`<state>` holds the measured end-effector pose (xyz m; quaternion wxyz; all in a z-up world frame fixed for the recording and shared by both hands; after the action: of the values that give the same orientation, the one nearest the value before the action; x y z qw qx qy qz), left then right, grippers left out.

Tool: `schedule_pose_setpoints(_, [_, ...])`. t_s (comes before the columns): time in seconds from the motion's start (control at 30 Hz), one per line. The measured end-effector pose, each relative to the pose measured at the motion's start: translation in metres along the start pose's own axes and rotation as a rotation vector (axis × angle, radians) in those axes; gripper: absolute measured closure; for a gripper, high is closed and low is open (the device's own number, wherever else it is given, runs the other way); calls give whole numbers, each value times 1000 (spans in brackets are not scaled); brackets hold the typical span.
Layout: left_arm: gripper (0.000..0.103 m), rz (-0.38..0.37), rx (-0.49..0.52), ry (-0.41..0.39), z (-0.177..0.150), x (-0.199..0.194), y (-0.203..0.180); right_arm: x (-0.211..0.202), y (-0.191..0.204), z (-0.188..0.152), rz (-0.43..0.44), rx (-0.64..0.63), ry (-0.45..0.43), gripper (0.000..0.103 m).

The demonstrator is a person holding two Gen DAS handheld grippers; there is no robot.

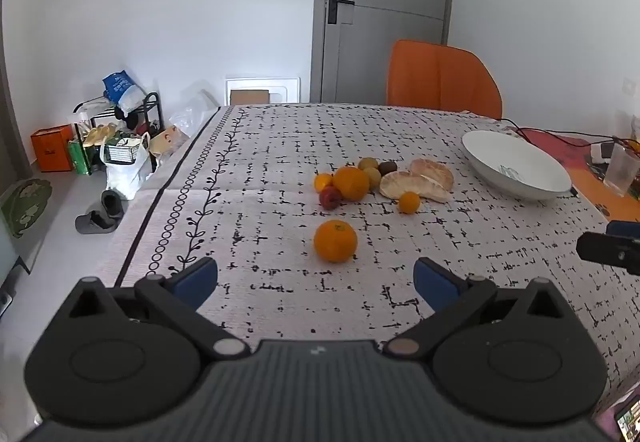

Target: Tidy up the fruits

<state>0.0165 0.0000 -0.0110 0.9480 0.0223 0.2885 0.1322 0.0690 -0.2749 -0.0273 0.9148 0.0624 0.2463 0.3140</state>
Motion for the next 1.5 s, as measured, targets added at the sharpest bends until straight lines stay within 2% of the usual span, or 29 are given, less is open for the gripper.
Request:
schedule_pose_setpoints(0.13, [0,14,-9,-5,1,-2,2,-2,-1,-1,6,23,1,0])
schedule_pose_setpoints(0.2, [0,16,-10,-8,-2,-6,-4,-1,2,1,-15,8,16,0])
schedule_pose_setpoints(0.63, [0,-2,7,-8,0,-4,0,1,7,1,-15,-48,30,0])
schedule_pose_setpoints(1.5, [0,0,13,-17,0,-5,1,0,12,1,-1,-67,36,0])
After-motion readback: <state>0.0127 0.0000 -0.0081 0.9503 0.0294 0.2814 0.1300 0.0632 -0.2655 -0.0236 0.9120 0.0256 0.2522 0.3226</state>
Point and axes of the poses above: each gripper's, at about its wrist camera, not at the fingertips, and x roughly the way its jaws point, y to its left, z to its top, the point moved 2 cm from there along x, roughly the way its jaws point, and after that the axes turned 15 degrees about z, right-handed, at the moved point
